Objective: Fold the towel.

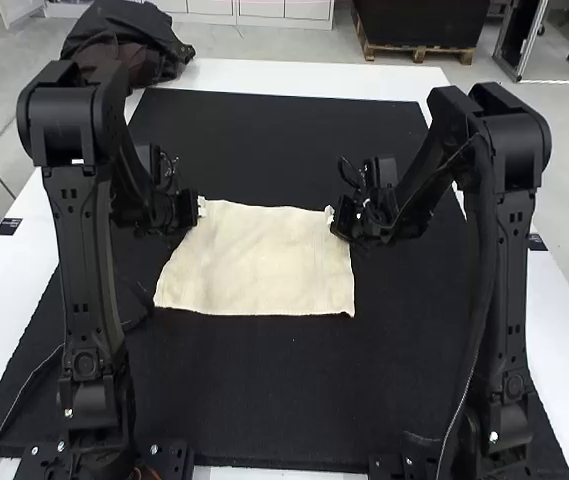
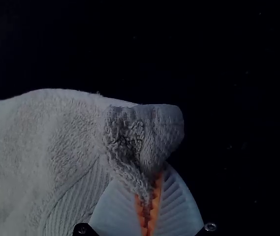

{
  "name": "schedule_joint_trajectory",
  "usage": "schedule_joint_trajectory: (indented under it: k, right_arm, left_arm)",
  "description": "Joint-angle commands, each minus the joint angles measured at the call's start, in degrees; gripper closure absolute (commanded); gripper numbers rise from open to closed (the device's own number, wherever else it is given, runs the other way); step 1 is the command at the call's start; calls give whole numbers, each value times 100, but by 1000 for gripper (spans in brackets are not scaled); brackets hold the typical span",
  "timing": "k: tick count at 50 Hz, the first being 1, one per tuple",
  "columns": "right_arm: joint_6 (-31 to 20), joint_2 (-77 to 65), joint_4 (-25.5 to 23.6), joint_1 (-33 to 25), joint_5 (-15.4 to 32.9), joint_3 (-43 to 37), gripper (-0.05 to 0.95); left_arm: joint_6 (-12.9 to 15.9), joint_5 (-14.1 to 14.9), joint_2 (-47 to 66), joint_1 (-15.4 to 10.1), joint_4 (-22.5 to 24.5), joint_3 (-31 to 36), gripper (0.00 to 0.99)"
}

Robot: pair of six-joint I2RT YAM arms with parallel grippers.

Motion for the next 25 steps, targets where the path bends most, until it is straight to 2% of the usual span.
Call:
schedule_joint_trajectory:
  k: [1, 18, 25]
  right_arm:
    - [-181, -382, 156, 43, -41, -104, 908]
    - [-445, -769, 393, -19, 196, -227, 908]
    - [-532, -857, 437, -63, 231, -280, 908]
  left_arm:
    - [-95, 57, -228, 54, 49, 231, 967]
    - [-192, 39, -501, 54, 49, 248, 967]
    - [-201, 39, -571, 142, 49, 248, 967]
